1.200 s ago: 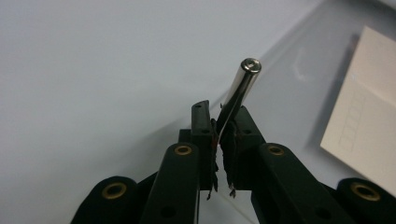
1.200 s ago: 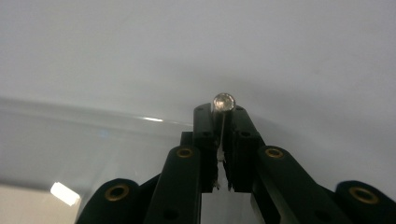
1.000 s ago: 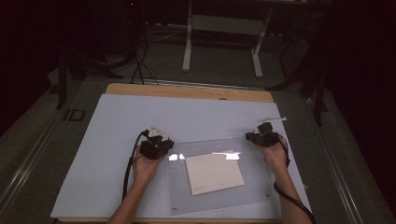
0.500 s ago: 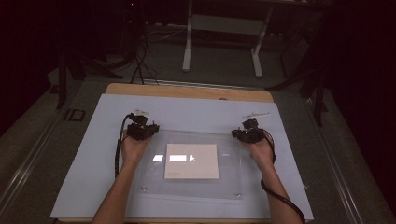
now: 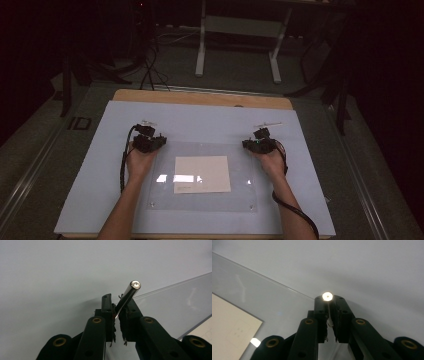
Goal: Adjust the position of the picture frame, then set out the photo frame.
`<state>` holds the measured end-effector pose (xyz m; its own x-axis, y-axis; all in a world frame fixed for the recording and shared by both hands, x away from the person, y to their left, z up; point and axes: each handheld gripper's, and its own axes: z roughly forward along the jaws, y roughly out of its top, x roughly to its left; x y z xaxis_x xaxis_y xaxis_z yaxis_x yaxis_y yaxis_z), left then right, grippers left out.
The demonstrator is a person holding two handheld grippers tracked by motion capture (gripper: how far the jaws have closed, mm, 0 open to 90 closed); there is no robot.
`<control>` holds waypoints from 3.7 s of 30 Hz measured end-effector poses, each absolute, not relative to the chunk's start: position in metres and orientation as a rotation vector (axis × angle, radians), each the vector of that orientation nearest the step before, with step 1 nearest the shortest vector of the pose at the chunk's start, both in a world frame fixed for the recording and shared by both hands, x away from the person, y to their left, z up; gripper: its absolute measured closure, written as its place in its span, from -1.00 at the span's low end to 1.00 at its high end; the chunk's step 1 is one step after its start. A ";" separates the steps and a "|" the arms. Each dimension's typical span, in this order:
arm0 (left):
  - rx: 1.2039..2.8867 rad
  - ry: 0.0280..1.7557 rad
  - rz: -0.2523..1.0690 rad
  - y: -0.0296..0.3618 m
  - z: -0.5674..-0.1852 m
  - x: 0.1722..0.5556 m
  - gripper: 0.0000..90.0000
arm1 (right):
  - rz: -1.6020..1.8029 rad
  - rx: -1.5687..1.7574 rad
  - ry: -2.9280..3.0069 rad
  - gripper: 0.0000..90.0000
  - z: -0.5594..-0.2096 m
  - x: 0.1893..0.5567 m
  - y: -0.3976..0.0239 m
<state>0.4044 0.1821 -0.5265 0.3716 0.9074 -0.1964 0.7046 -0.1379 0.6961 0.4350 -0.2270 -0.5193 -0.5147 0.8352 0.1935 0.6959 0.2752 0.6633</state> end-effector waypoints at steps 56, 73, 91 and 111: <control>1.710 1.180 0.470 0.204 -0.524 0.369 0.71 | 1.134 1.421 2.328 0.79 -0.525 0.434 -0.231; 1.673 1.189 0.466 0.198 -0.527 0.376 0.80 | 1.147 1.425 2.324 0.78 -0.526 0.434 -0.231; 1.692 1.200 0.486 0.195 -0.532 0.376 0.83 | 1.122 1.420 2.338 0.76 -0.524 0.434 -0.230; 1.710 1.221 0.437 0.197 -0.529 0.380 0.82 | 1.266 1.231 2.248 0.85 -0.511 0.420 -0.242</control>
<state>0.3802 0.1970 -0.5292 0.4364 0.8706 -0.2269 0.5289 -0.0442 0.8476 0.4204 -0.2415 -0.5106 -0.5966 0.7876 0.1540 0.5401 0.2521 0.8030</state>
